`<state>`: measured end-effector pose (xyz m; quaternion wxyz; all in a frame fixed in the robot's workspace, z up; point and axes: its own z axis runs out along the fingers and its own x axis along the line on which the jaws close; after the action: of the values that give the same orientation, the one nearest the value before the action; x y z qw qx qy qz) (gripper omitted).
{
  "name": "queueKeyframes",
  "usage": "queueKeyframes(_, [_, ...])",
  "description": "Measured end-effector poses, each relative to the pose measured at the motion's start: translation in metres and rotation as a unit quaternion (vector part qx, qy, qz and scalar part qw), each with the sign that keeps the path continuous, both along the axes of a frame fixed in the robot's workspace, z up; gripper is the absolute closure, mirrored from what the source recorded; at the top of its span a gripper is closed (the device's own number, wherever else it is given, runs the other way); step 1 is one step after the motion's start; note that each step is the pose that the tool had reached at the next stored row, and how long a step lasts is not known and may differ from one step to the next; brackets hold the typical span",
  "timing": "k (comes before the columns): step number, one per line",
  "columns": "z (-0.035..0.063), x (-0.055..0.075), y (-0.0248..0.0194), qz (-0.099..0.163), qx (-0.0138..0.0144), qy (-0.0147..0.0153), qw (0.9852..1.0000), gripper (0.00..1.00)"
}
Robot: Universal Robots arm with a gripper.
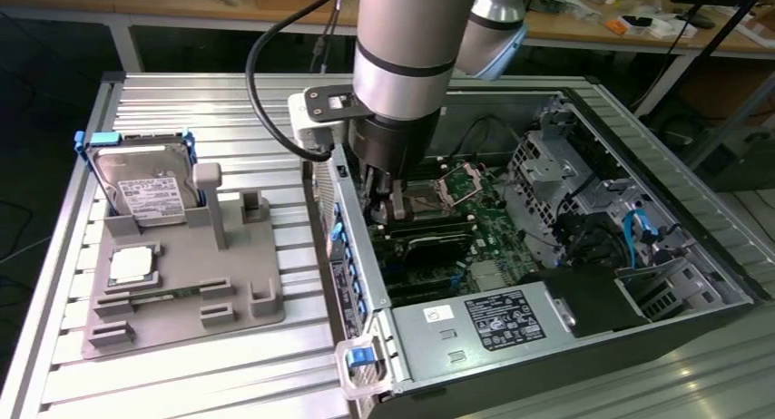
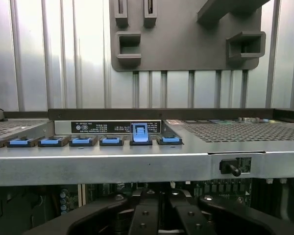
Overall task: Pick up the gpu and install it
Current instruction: 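Press down on the gpu until it lock into place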
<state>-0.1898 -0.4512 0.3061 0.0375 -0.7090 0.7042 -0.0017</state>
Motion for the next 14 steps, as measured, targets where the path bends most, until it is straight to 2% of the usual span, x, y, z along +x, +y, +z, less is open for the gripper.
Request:
queueKeyframes(7, [0.0105,0.006,0.0000,0.000,0.0000,0.0031,1.0000,0.89])
queueKeyframes(9, [0.0116,0.007,0.0000,0.000,0.0005,0.0063,1.0000,0.89])
queueKeyframes(12, [0.0118,0.011,-0.0001,0.000,0.0020,0.0176,0.9998,0.89])
queueKeyframes(14, [0.0118,0.014,-0.0001,0.000,0.0048,0.0273,0.9996,0.89])
